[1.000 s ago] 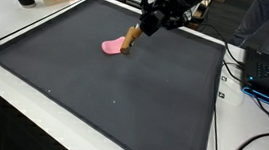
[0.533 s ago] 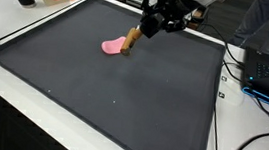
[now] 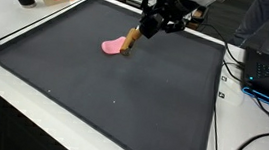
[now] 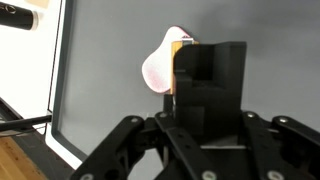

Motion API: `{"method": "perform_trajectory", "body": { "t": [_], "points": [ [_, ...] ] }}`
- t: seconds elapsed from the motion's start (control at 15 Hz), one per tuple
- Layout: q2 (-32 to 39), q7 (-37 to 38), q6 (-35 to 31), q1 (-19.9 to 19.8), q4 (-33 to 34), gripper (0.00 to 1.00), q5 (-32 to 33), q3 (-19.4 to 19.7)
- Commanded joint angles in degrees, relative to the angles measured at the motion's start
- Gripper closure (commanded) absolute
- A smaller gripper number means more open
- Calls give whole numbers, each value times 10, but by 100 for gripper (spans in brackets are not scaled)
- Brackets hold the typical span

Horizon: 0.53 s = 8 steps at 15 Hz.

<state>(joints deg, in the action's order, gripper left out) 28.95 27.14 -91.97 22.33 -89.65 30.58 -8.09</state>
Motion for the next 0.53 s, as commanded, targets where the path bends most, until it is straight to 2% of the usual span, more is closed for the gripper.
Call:
{"method": "perform_trajectory", "body": {
  "t": [0.0,0.47],
  "points": [
    [-5,4,15,6,10,77,-11,12],
    [-40,-1,2,-8,-1,77,-12,21]
  ]
}}
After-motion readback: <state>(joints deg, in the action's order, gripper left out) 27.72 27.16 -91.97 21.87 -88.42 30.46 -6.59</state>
